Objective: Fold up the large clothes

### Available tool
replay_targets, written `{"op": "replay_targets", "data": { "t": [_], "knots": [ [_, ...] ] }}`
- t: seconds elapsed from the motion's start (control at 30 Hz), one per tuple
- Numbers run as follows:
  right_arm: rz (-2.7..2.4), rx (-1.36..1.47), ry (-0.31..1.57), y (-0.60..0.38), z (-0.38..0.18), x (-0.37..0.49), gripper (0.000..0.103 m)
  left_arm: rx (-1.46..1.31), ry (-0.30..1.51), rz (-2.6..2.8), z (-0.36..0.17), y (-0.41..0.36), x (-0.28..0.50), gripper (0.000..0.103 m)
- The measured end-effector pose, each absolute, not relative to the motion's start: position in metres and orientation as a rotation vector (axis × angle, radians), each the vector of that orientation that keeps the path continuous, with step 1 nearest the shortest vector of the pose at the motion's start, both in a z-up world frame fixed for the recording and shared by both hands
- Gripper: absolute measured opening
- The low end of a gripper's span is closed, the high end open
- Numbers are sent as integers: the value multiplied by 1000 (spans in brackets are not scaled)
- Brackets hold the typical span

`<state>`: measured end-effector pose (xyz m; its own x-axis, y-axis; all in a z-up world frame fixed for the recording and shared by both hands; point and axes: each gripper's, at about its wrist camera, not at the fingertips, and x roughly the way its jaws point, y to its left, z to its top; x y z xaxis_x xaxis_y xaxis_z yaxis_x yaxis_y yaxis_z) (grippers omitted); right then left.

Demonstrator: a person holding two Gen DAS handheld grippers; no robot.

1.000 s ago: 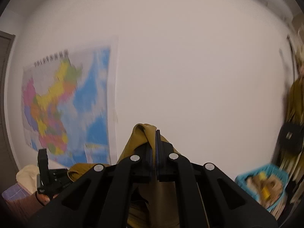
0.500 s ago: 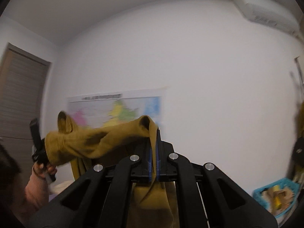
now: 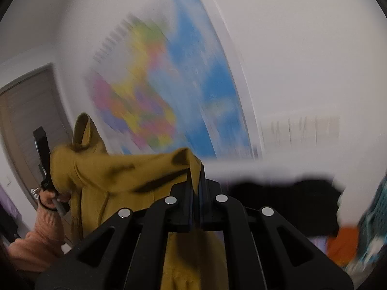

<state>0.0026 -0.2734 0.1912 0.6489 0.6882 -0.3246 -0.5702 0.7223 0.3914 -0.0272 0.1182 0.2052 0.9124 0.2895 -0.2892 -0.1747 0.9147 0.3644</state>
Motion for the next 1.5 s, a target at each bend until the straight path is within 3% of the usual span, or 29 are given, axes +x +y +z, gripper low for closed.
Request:
{"op": "replay_targets", "data": {
  "t": [0.17,0.33,0.43,0.47,0.5,0.53,0.57,0.6,0.7,0.77,0.83,0.87,0.9,0.93,0.97,1.0,1.03,1.07,1.1,1.23,1.37,1.43,1.47,1.5],
  "knots": [
    [613,283,808,-230,54,123,3,285,635,244,73,146,81,0],
    [459,260,960,-224,-14,173,5,262,807,251,10,175,134,0],
    [396,192,949,-224,-10,168,39,219,863,171,-5,186,129,3],
    [380,145,924,-223,-4,167,58,217,858,150,-6,185,120,3],
    [365,64,858,-217,9,154,71,211,850,116,-5,186,114,10],
    [360,4,812,-213,15,142,73,213,848,57,-5,185,107,19],
    [379,-74,771,-201,20,133,74,235,855,6,-6,181,100,45],
    [403,-126,748,-191,21,127,77,262,851,-11,-10,170,98,55],
    [499,-311,710,-141,10,108,86,314,878,-82,-24,154,87,57],
    [529,-473,703,-100,-14,103,86,343,932,-134,-41,143,82,58],
    [515,-593,673,-73,-29,105,83,418,941,-122,-56,130,76,65],
    [496,-621,661,-65,-36,109,73,445,945,-109,-61,127,75,67],
    [456,-621,662,-59,-40,116,56,475,953,-83,-71,124,76,67],
    [449,-596,684,-61,-41,126,47,501,962,-53,-79,122,77,64],
    [461,-556,703,-66,-38,134,19,535,952,0,-86,121,79,49],
    [472,-471,721,-74,-32,145,3,536,943,19,-86,121,80,39],
    [482,-388,723,-83,-22,153,1,506,938,18,-82,123,81,33],
    [498,-296,713,-94,-10,162,1,470,935,-1,-77,124,82,11],
    [509,-234,706,-105,0,162,1,423,933,-24,-68,127,83,3],
    [511,-86,653,-122,33,183,1,299,771,75,-12,148,85,1],
    [470,-12,798,-117,-1,226,5,256,806,115,-12,165,100,1],
    [429,-25,848,-114,-17,231,22,259,876,140,-31,173,109,2],
    [424,-17,840,-117,-16,227,41,250,885,145,-33,176,108,5],
    [428,6,797,-129,-10,214,52,223,890,153,-35,184,105,11]
  ]
}}
